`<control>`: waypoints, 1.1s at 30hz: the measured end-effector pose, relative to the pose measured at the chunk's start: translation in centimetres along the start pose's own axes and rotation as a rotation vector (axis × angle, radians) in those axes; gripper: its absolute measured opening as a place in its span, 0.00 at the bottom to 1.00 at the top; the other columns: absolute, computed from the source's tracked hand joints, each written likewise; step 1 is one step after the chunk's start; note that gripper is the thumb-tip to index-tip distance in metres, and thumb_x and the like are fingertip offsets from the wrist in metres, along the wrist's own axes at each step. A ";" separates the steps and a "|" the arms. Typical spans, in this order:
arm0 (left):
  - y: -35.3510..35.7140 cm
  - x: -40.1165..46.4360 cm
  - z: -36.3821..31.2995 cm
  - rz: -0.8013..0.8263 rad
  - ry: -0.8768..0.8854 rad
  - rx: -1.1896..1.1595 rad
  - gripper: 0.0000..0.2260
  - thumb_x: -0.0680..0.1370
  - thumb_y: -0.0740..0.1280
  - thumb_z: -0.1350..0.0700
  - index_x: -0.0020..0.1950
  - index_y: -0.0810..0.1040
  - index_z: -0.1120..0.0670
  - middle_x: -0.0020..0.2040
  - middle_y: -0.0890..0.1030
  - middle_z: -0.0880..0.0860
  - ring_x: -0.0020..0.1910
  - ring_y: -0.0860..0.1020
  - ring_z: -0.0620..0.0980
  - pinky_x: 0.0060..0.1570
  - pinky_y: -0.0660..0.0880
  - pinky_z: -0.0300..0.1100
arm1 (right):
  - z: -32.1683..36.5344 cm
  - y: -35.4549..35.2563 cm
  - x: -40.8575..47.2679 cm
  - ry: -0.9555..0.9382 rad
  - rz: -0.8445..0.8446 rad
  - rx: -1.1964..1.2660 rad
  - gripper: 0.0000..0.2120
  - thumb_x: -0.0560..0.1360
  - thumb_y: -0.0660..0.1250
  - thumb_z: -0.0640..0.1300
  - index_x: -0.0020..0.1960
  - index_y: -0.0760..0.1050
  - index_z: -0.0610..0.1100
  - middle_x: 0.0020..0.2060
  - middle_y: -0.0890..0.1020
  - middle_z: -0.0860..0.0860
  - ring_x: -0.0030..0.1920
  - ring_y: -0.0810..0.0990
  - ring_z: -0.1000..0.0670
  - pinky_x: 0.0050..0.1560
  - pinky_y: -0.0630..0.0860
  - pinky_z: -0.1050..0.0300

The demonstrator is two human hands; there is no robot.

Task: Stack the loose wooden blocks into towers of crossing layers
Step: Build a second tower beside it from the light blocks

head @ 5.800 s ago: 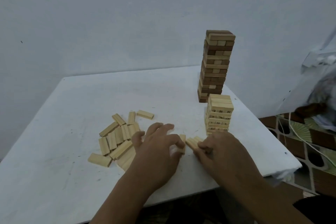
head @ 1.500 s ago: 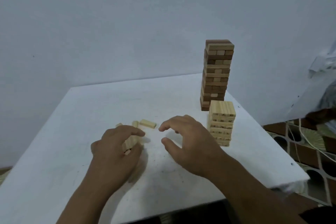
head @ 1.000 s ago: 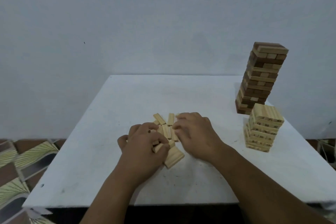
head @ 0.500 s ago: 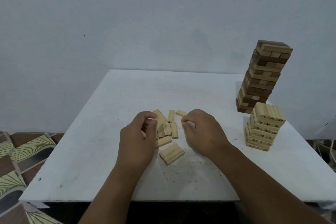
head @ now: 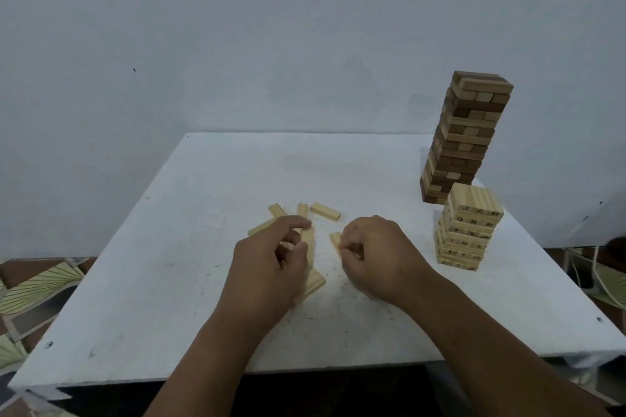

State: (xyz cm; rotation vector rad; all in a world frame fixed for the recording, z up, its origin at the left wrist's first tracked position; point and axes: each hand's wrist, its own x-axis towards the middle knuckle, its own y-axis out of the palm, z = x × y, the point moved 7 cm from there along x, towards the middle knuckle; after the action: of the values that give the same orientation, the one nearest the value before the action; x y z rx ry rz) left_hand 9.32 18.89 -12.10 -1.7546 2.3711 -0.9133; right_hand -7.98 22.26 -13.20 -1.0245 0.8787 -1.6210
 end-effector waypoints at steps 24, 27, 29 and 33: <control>10.9 -3.4 -5.4 0.319 0.370 0.413 0.12 0.76 0.63 0.40 0.58 0.77 0.37 0.54 0.76 0.33 0.57 0.70 0.39 0.54 0.65 0.43 | -7.0 -6.8 -12.0 0.017 -0.167 0.140 0.06 0.70 0.69 0.49 0.43 0.84 0.49 0.43 0.82 0.59 0.47 0.77 0.58 0.49 0.72 0.69; 10.9 -3.2 -4.6 0.316 0.350 0.431 0.13 0.75 0.62 0.38 0.56 0.79 0.37 0.60 0.75 0.33 0.63 0.67 0.37 0.56 0.58 0.44 | -7.4 -6.5 -12.0 -0.003 -0.106 0.181 0.07 0.70 0.70 0.53 0.43 0.83 0.51 0.44 0.81 0.61 0.49 0.77 0.58 0.49 0.73 0.66; 10.7 -3.2 -4.6 0.300 0.369 0.437 0.13 0.74 0.63 0.38 0.56 0.79 0.36 0.62 0.75 0.31 0.65 0.66 0.35 0.59 0.55 0.44 | -7.3 -6.0 -11.9 -0.015 -0.052 0.205 0.09 0.69 0.71 0.55 0.44 0.84 0.52 0.45 0.81 0.62 0.50 0.77 0.59 0.51 0.74 0.62; 10.6 -3.3 -4.9 0.278 0.389 0.408 0.13 0.73 0.63 0.37 0.54 0.79 0.38 0.55 0.78 0.31 0.61 0.72 0.35 0.63 0.58 0.52 | -7.1 -5.5 -11.6 -0.035 -0.047 0.215 0.10 0.69 0.70 0.53 0.46 0.85 0.51 0.46 0.81 0.60 0.50 0.76 0.58 0.53 0.74 0.59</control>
State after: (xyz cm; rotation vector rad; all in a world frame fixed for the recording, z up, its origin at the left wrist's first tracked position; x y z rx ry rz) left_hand -0.43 25.83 -14.22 -1.1489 2.3183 -1.6620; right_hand -14.68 35.27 -13.38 -0.9251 0.6455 -1.6912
